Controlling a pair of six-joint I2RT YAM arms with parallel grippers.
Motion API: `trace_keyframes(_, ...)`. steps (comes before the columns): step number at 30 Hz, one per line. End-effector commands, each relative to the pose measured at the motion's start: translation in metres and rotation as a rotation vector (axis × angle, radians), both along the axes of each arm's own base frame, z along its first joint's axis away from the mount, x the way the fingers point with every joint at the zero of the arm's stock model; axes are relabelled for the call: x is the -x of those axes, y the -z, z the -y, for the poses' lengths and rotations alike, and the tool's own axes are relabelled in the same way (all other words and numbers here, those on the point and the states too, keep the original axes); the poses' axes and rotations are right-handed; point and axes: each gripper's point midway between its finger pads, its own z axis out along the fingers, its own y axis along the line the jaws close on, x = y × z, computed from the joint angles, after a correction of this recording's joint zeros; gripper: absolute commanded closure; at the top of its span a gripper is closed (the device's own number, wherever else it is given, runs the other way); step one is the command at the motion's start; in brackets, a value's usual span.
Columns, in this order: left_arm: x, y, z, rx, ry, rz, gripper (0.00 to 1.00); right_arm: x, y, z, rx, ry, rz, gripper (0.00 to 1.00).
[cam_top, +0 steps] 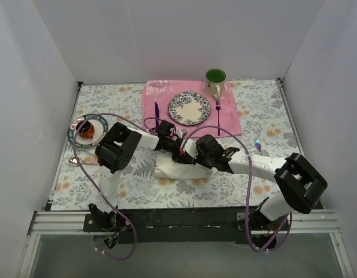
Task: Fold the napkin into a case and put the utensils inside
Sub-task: Stuff the top corner of the smaller-rectangle-folded napkin at the center of the board.
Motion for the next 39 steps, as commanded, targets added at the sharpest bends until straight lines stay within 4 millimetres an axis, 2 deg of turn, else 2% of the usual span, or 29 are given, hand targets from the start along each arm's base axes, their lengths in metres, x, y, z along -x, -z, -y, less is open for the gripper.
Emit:
trace_keyframes(1, -0.007, -0.003, -0.009, -0.034, -0.045, 0.009, 1.00, 0.001, -0.008, -0.004, -0.033, -0.041, 0.042, 0.92)
trace_keyframes(9, -0.005, -0.009, -0.008, 0.005, -0.043, -0.011, 1.00, 0.010, 0.002, -0.009, -0.067, -0.057, 0.000, 0.98)
trace_keyframes(13, -0.012, -0.033, -0.003, 0.068, -0.039, 0.055, 0.99, 0.009, 0.008, -0.009, -0.067, -0.051, -0.018, 0.99)
trace_keyframes(20, -0.016, -0.078, 0.000, 0.162, -0.033, 0.153, 0.80, 0.009, 0.011, -0.007, -0.098, -0.043, -0.072, 0.99)
trace_keyframes(24, -0.013, -0.095, -0.003, 0.192, -0.034, 0.152, 0.72, 0.012, 0.013, -0.003, -0.103, -0.044, -0.092, 0.99)
trace_keyframes(26, -0.014, -0.097, -0.009, 0.189, -0.049, 0.148, 0.69, 0.012, 0.013, -0.003, -0.106, -0.039, -0.100, 0.99)
trace_keyframes(27, -0.015, -0.104, -0.012, 0.200, -0.051, 0.164, 0.69, 0.010, 0.012, -0.003, -0.110, -0.035, -0.099, 0.99)
trace_keyframes(29, -0.019, -0.104, -0.026, 0.184, -0.065, 0.171, 0.67, 0.010, 0.011, -0.004, -0.111, -0.035, -0.098, 0.99)
trace_keyframes(30, -0.019, -0.111, -0.032, 0.187, -0.069, 0.194, 0.67, 0.009, 0.011, -0.003, -0.111, -0.032, -0.099, 0.99)
trace_keyframes(31, -0.024, -0.111, -0.044, 0.170, -0.097, 0.197, 0.67, 0.012, 0.010, -0.007, -0.127, -0.047, -0.116, 0.99)
trace_keyframes(33, -0.021, -0.104, -0.063, 0.133, -0.114, 0.223, 0.66, 0.013, 0.011, -0.008, -0.132, -0.047, -0.125, 0.99)
trace_keyframes(35, -0.023, -0.114, -0.083, 0.142, -0.140, 0.270, 0.64, 0.013, 0.010, -0.009, -0.136, -0.049, -0.128, 0.99)
trace_keyframes(36, -0.020, -0.112, -0.091, 0.148, -0.130, 0.309, 0.63, 0.015, 0.011, -0.009, -0.138, -0.053, -0.134, 0.99)
trace_keyframes(38, -0.016, -0.136, -0.102, 0.197, -0.100, 0.465, 0.61, 0.014, 0.011, -0.010, -0.141, -0.052, -0.139, 0.99)
trace_keyframes(39, -0.010, -0.138, -0.105, 0.202, -0.073, 0.538, 0.61, 0.015, 0.011, -0.010, -0.144, -0.053, -0.144, 0.99)
